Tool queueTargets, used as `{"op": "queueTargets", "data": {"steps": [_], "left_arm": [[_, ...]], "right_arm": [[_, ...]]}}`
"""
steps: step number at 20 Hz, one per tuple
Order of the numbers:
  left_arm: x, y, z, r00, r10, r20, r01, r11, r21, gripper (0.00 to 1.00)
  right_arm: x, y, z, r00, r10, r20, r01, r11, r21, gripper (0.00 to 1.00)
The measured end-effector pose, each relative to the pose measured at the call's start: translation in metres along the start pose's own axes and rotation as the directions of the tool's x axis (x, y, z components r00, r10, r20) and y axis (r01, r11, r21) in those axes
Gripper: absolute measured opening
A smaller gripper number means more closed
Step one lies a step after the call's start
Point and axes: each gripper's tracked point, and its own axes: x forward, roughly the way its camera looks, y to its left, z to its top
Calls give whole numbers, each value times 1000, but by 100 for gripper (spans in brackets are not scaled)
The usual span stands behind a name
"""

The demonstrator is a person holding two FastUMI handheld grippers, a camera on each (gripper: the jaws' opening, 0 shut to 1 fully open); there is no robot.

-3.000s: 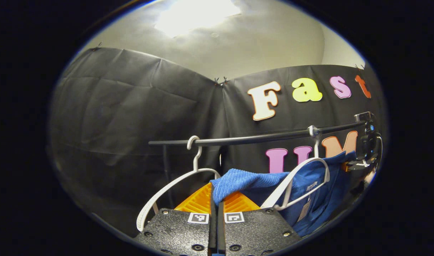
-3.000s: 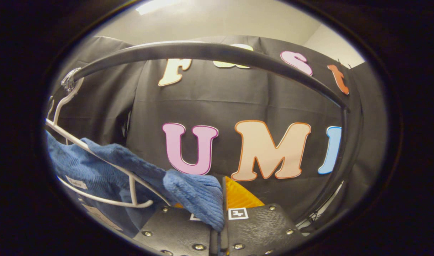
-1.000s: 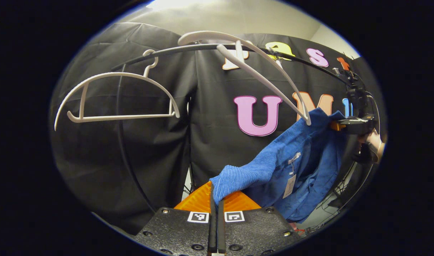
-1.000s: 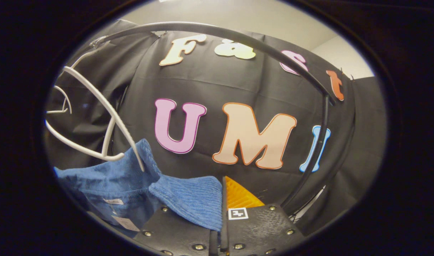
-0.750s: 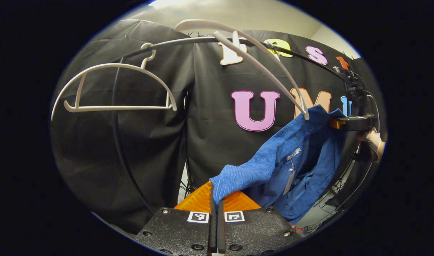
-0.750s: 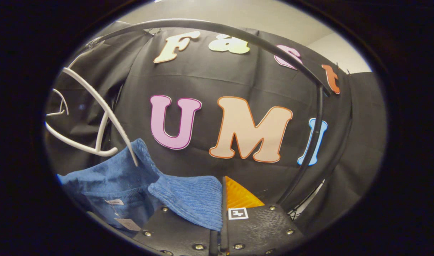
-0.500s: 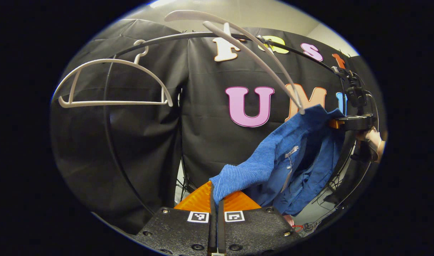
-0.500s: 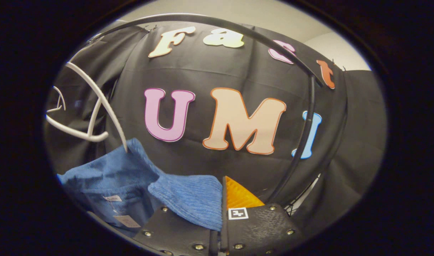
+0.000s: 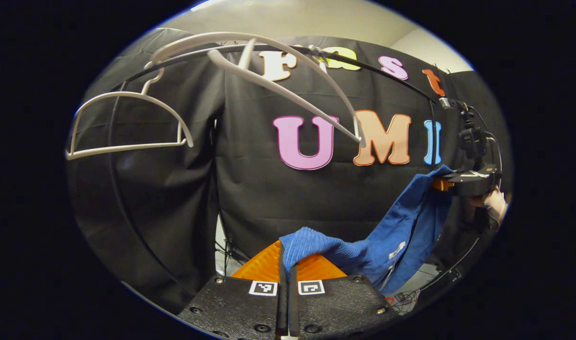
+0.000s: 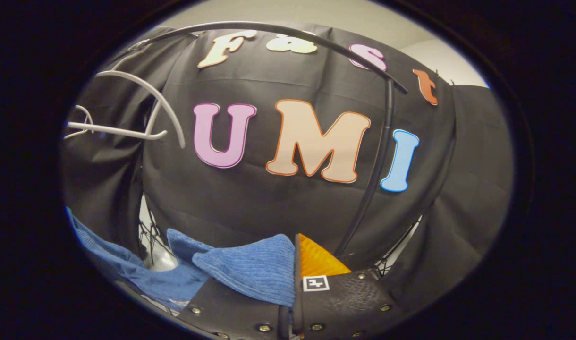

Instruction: Grasp the clothes on the hanger with both hands and then place them into the laundry hamper below.

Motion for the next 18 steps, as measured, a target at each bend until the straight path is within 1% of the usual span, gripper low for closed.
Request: {"op": "queueTargets", "data": {"steps": [3, 6, 9, 12, 13, 14, 16, 18], "left_arm": [[11, -32, 8, 997, -80, 12, 80, 997, 10, 1], [29, -71, 18, 981, -190, 22, 190, 982, 1, 1], [41, -91, 23, 968, -249, 28, 250, 968, -23, 2], [59, -103, 21, 960, -279, 16, 279, 955, -105, 1], [62, -105, 15, 959, -284, 1, 281, 950, -136, 2], [67, -104, 3, 961, -274, -21, 268, 951, -153, 2], [77, -99, -22, 963, -258, -76, 243, 956, -162, 2], [85, -95, -48, 957, -254, -139, 235, 962, -141, 2]], "right_arm": [[-17, 20, -6, 998, 56, -2, -56, 998, 8, 8], [-29, 42, -5, 993, 121, -7, -120, 993, 14, 8], [-41, 60, -6, 984, 177, -7, -177, 984, 9, 8], [-44, 71, -15, 977, 212, -26, -211, 977, 41, 8], [-45, 75, -23, 974, 221, -41, -219, 974, 53, 8], [-44, 78, -34, 972, 228, -60, -224, 973, 58, 8], [-42, 86, -60, 964, 242, -113, -235, 969, 71, 8], [-36, 91, -95, 953, 245, -179, -234, 969, 83, 8]]}}
